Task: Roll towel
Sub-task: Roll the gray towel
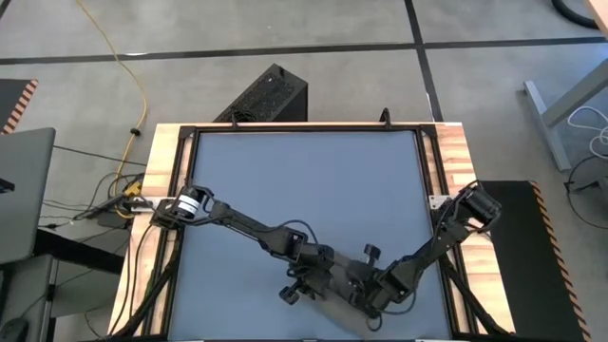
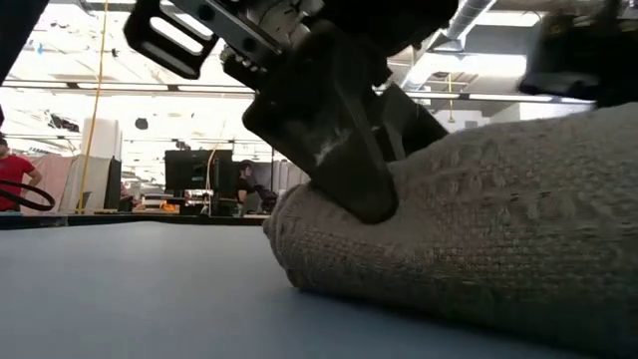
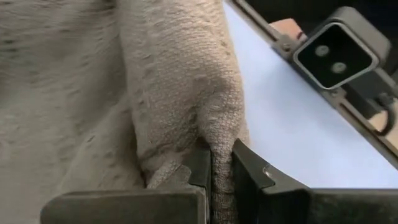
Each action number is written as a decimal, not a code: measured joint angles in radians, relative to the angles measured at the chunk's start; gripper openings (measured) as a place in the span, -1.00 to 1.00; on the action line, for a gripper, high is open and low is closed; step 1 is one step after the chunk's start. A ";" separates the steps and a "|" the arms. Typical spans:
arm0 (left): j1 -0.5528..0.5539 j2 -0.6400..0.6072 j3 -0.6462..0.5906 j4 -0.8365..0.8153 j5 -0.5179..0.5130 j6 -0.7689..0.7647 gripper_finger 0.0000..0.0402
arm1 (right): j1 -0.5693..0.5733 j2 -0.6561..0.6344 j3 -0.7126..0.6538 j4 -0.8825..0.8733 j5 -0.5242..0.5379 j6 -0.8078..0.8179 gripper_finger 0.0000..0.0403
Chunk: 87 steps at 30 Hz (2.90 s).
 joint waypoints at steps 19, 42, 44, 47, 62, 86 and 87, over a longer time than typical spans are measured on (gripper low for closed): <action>0.020 0.098 0.004 -0.009 0.221 -0.232 -0.91 | -0.009 -0.020 0.062 -0.132 -0.021 0.000 -0.81; 0.069 0.112 0.088 -0.116 0.287 -0.504 -0.91 | 0.131 -0.120 0.247 -0.344 0.039 0.091 -0.61; 0.063 0.112 0.088 -0.119 0.286 -0.498 -0.91 | 0.151 -0.113 0.247 -0.328 0.025 0.137 -0.48; 0.055 0.112 0.087 -0.122 0.284 -0.498 -0.91 | 0.163 -0.097 0.247 -0.273 -0.046 0.182 -0.24; 0.043 0.111 0.087 -0.122 0.297 -0.496 -0.91 | 0.175 -0.060 0.248 0.022 -0.176 0.270 0.11; 0.011 0.110 0.085 -0.126 0.326 -0.449 -0.90 | 0.183 0.159 0.719 -0.701 -0.349 0.386 0.11; 0.009 0.110 0.085 -0.126 0.325 -0.449 -0.90 | 0.178 0.159 0.714 -0.706 -0.344 0.382 0.11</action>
